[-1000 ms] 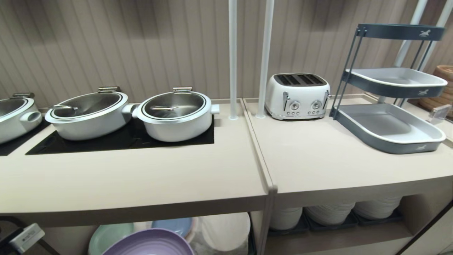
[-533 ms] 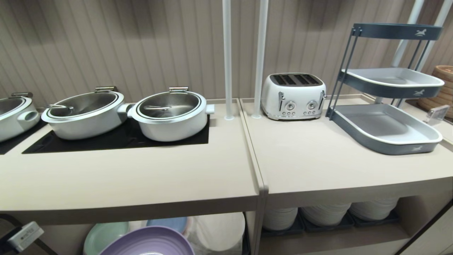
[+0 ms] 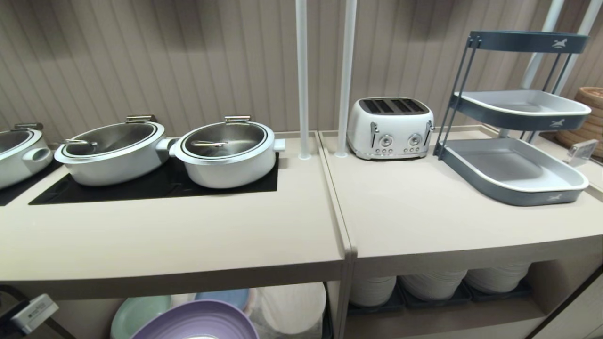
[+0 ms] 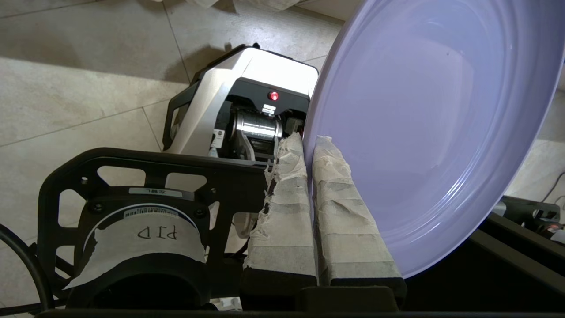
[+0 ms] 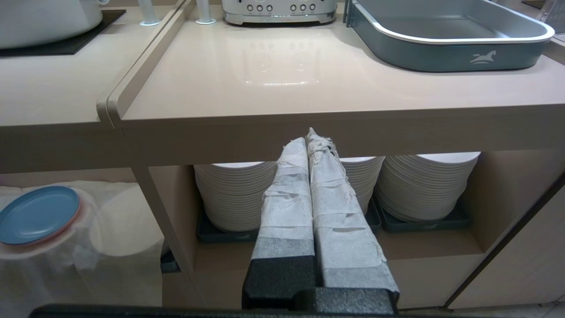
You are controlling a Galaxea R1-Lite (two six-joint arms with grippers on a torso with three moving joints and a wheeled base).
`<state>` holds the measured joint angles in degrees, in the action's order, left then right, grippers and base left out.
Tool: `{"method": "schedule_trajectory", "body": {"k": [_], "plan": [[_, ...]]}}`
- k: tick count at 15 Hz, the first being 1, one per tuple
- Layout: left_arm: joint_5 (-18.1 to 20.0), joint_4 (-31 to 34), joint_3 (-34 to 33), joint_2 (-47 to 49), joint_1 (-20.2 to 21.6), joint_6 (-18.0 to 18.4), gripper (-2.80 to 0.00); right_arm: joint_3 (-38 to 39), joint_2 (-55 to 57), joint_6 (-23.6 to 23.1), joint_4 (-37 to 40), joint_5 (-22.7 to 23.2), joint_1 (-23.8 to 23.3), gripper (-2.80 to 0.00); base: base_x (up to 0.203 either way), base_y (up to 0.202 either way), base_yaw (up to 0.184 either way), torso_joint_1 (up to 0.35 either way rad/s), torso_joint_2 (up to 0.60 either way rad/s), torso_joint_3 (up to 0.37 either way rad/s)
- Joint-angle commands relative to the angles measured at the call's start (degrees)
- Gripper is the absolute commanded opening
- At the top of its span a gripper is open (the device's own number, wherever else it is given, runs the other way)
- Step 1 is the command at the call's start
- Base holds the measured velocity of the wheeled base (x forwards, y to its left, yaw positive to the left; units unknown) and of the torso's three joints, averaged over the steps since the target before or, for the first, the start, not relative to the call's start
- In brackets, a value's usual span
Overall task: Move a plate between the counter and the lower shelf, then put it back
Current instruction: Put the plate in the cupboard
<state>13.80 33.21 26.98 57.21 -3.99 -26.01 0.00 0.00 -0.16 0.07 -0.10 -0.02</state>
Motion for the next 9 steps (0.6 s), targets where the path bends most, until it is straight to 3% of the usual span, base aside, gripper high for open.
{"method": "schedule_trajectory", "body": {"k": [1, 9], "plan": [[0.0, 0.1, 0.1, 0.1, -0.2, -0.2, -2.80, 0.0, 0.0, 0.0, 0.0, 0.0, 0.0, -2.80, 0.000, 0.000, 0.000, 0.000, 0.00, 0.000], [-0.1, 0.1, -0.2, -0.6, -1.2, -0.2, -2.80, 0.0, 0.0, 0.0, 0.0, 0.0, -0.1, -2.80, 0.000, 0.000, 0.000, 0.000, 0.00, 0.000]]}}
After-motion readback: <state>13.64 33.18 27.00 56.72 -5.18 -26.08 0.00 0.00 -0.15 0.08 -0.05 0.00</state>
